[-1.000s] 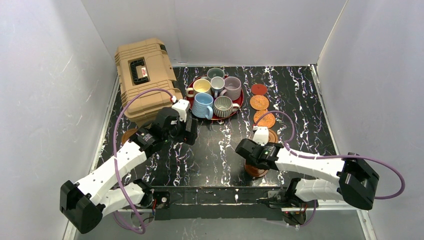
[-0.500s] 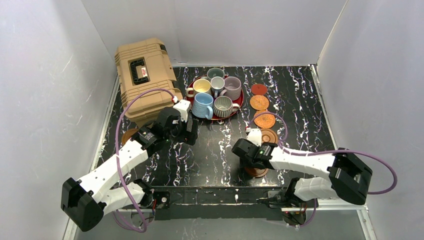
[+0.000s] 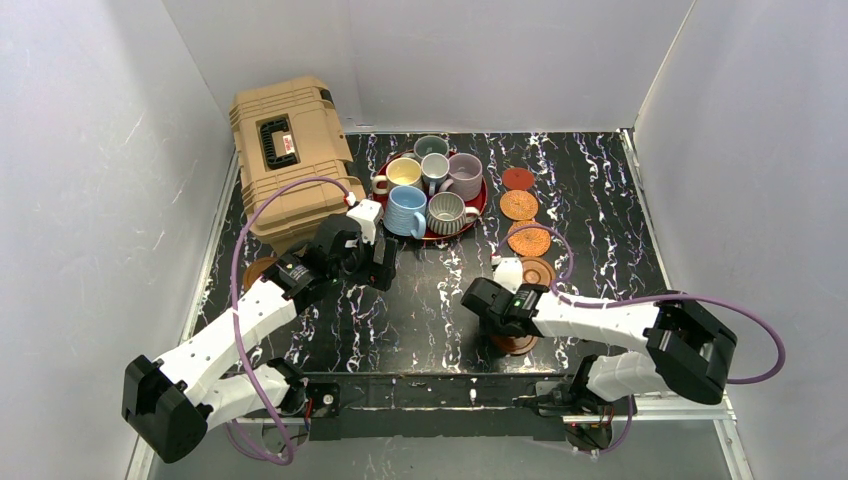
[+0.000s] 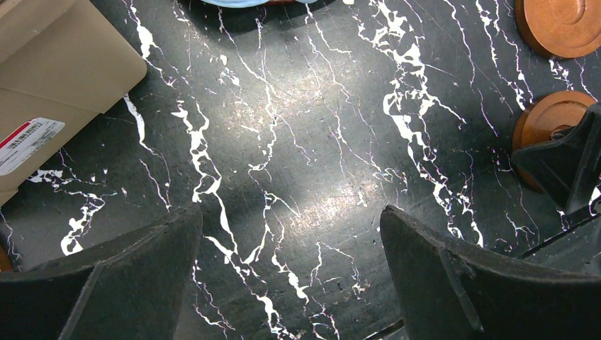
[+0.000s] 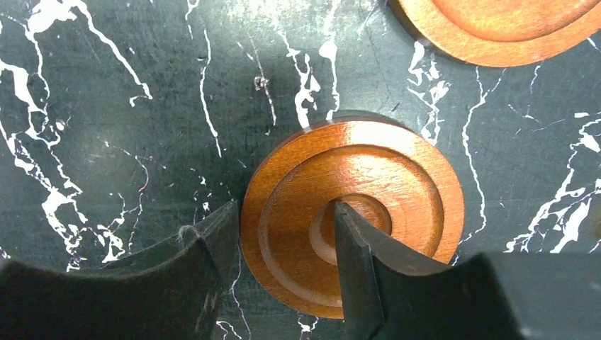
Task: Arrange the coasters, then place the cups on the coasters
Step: Move the coaster to the center of the board.
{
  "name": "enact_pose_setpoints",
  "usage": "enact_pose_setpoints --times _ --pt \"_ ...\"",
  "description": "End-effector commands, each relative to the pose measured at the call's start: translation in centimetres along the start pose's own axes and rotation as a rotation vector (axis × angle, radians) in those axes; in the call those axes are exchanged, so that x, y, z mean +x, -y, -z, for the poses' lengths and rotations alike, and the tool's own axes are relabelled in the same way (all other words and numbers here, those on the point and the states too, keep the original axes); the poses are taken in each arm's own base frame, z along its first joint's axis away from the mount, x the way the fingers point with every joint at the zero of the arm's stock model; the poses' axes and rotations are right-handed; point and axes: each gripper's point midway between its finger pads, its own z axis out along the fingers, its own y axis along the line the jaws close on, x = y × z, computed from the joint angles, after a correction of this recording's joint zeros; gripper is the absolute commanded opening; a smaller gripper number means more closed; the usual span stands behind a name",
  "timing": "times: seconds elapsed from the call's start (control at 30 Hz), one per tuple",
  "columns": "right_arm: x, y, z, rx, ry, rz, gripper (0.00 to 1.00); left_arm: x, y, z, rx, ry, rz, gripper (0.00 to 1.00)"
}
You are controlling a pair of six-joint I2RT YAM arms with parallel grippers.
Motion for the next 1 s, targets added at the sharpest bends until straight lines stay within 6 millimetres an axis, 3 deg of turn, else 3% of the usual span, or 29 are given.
enact_pose_setpoints --times 0.0,0.97 --pt "-0.1 1.4 -0.4 0.066 -0.002 -0.016 0.58 -0.2 0.0 0.3 0.0 0.0 0.001 0.95" --pt "-2.5 5.7 -1.0 0.126 0.034 -0.109 0.54 -0.1 -0.2 0.1 -0.008 -0.007 -0.001 0.95"
